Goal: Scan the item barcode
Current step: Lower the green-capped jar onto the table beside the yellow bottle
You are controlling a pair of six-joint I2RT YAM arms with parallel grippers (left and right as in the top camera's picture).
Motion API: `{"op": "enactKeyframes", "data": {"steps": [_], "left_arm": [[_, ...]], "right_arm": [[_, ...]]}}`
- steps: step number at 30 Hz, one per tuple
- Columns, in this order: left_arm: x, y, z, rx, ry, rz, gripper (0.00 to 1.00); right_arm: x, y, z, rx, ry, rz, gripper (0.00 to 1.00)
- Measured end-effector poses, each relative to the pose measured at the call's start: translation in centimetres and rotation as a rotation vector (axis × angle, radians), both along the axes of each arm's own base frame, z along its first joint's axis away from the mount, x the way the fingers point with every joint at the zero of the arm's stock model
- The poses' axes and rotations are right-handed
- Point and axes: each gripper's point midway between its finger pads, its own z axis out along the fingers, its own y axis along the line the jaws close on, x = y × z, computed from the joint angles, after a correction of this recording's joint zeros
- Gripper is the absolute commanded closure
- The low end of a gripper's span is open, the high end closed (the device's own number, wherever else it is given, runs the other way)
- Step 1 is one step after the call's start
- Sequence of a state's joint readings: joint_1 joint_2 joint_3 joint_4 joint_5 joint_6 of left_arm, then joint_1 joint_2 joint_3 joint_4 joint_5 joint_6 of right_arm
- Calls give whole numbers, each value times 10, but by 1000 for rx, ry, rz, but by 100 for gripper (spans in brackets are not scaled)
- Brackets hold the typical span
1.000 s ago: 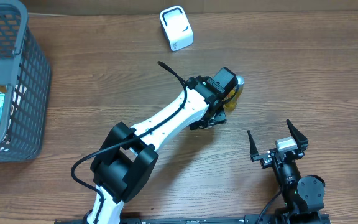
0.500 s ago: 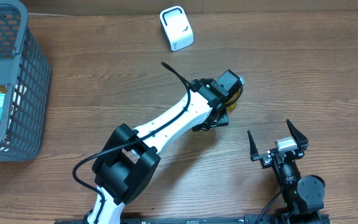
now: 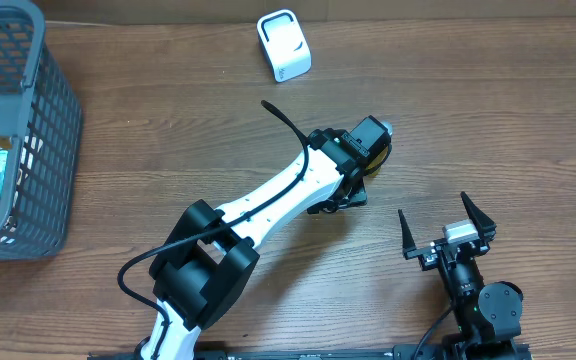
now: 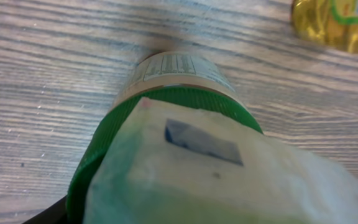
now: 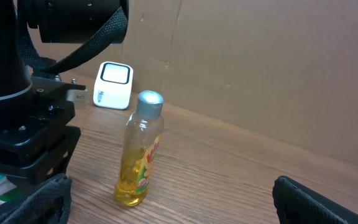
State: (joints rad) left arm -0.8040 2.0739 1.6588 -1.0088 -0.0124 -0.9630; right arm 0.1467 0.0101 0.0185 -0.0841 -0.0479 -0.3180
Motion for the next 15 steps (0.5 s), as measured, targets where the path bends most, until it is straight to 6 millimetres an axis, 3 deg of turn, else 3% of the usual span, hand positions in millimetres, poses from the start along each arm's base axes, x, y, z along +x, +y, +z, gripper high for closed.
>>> {"op": "enactKeyframes", "data": {"steps": [2,5,8,15], "left_arm": [[-1,1,0,5,5,0,63],[-3,3,-1,11,11,0,33],[-3,3,-1,11,11,2,17],[2,-5,1,-16,-11,-75,0]], "right_arm": [[0,0,0,0,-1,0,0],[0,0,0,0,-1,0,0],[0,0,0,0,-1,0,0],[0,0,0,1,-1,0,0]]}}
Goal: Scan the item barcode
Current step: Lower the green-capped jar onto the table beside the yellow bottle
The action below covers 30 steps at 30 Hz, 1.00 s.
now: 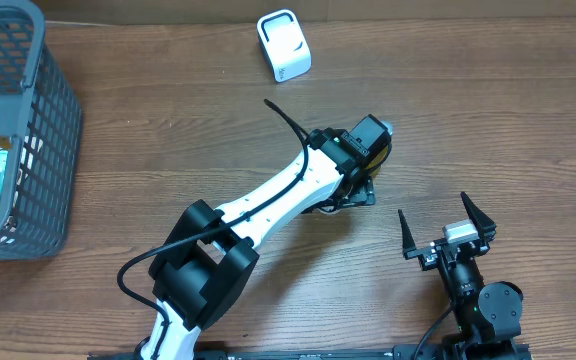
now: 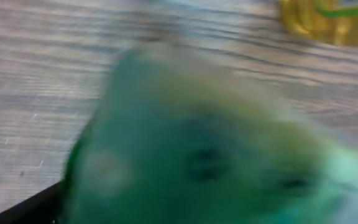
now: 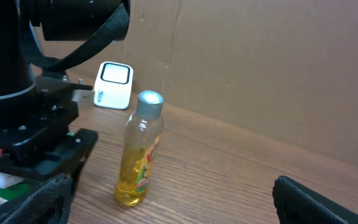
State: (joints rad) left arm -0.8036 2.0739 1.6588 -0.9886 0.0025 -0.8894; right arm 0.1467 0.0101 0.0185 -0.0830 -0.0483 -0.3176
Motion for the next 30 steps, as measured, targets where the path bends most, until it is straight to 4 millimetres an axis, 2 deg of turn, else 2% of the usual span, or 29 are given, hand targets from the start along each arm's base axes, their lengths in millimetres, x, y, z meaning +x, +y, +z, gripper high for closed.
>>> {"op": "enactKeyframes", "data": {"steps": [6,13,17,22,27,30], "left_arm": [[3,1,2,-9,1,-137,0],[29,16,16,-35,-21,-159,4],[36,20,17,-65,-18,-206,5],[38,16,22,-143,-2,-294,11],[39,12,32,-291,41,-344,22],[46,16,41,-383,56,-344,22]], "right_arm": [[0,0,0,0,0,0,0],[0,0,0,0,0,0,0],[0,0,0,-1,0,0,0],[0,0,0,0,0,0,0],[0,0,0,0,1,0,0],[0,0,0,0,0,-1,0]]}}
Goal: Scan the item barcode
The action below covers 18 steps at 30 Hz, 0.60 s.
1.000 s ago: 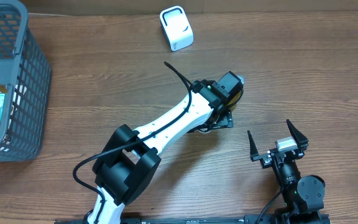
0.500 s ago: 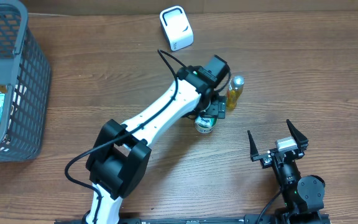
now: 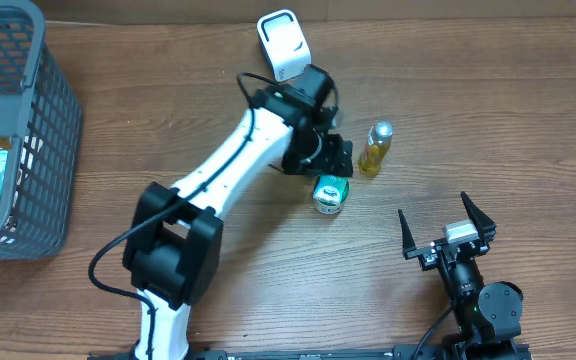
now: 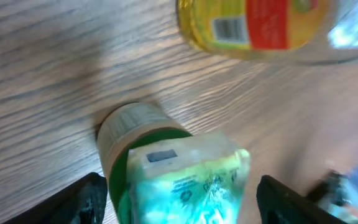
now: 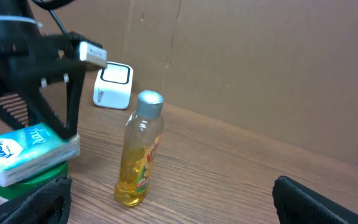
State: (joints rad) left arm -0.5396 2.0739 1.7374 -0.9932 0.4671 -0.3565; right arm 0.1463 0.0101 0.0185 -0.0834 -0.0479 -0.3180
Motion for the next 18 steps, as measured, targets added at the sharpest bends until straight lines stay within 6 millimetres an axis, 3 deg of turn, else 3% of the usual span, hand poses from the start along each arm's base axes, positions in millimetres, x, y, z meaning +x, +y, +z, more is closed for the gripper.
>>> {"op": "enactKeyframes", "data": {"steps": [4,7,15,18], "left_arm": [[7,11,8,-79,31,-3,23],[7,19,10,-105,51,-12,35],[-3,23,12,-123,76,-65,44],[-8,20,11,-117,72,-93,56]], "right_arm": [[0,0,0,0,0,0,0],[0,0,0,0,0,0,0],[0,0,0,0,0,0,0],[0,0,0,0,0,0,0]]}}
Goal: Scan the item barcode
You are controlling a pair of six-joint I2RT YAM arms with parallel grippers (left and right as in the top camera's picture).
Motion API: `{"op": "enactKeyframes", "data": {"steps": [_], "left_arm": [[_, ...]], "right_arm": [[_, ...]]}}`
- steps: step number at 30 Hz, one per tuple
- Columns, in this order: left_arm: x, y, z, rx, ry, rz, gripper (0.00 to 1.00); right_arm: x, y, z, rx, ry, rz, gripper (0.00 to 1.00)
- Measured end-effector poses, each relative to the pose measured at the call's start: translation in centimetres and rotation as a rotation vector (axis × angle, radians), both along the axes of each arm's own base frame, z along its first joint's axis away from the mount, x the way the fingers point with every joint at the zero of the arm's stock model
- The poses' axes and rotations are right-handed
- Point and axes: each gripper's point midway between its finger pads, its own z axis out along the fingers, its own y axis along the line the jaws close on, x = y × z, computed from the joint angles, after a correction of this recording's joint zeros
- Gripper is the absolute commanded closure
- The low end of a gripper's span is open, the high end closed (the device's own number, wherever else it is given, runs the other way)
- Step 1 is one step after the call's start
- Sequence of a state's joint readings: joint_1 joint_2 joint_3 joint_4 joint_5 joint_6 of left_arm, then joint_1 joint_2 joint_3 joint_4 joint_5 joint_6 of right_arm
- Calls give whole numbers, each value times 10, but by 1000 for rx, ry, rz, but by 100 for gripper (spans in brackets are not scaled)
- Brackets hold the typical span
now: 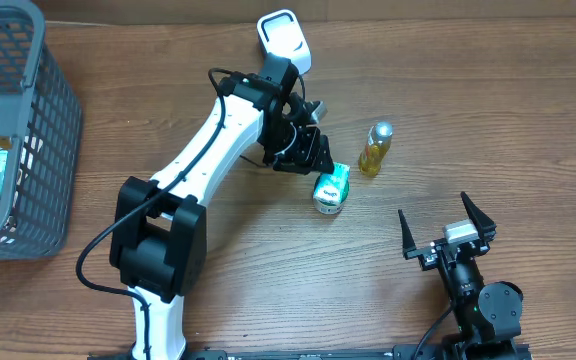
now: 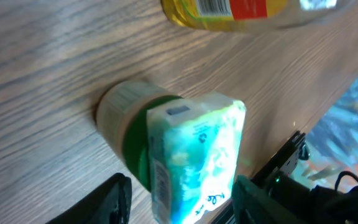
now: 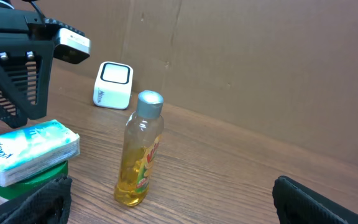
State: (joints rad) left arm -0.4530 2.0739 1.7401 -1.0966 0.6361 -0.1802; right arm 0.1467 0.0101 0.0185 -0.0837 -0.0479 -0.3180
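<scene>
A blue-green tissue pack [image 1: 334,182] lies on the green lid of a jar [image 1: 327,203] near the table's middle. In the left wrist view the tissue pack [image 2: 194,155] shows a barcode strip on its side and rests on the jar [image 2: 120,115]. My left gripper [image 1: 306,155] is open just up and left of the pack, not touching it; the same left gripper [image 2: 182,183] has one dark finger on each side of the view. The white scanner [image 1: 283,43] stands at the back. My right gripper [image 1: 446,235] is open near the front edge.
A yellow oil bottle [image 1: 373,148] with a silver cap stands just right of the jar, the same oil bottle [image 3: 143,149] upright in the right wrist view. A grey basket [image 1: 28,150] holding packets sits at the far left.
My left gripper has moved a little farther left and back from the jar, still open. The tissue pack stays on the jar lid. The right arm has not moved.
The left gripper was low beside the oil bottle, with the tissue pack close under its camera on the green lid. Then it was still there, the view blurred. Later it was open and off the pack, which stayed on the jar. Now it is farther away.
</scene>
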Motion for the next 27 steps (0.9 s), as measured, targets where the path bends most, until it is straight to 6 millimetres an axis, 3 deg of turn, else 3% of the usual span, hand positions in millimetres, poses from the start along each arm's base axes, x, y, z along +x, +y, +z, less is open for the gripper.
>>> {"op": "enactKeyframes", "data": {"steps": [8,14,18,21,27], "left_arm": [[-11,-10,-5,48,-23,-49,63],[-11,-7,-9,68,-26,-47,81],[-10,-6,-11,89,-37,-48,81],[-11,-6,-12,96,-41,-50,75],[-10,-4,-12,105,-45,-48,79]], "right_arm": [[0,0,0,0,0,0,0],[0,0,0,0,0,0,0],[0,0,0,0,0,0,0],[0,0,0,0,0,0,0],[0,0,0,0,0,0,0]]}}
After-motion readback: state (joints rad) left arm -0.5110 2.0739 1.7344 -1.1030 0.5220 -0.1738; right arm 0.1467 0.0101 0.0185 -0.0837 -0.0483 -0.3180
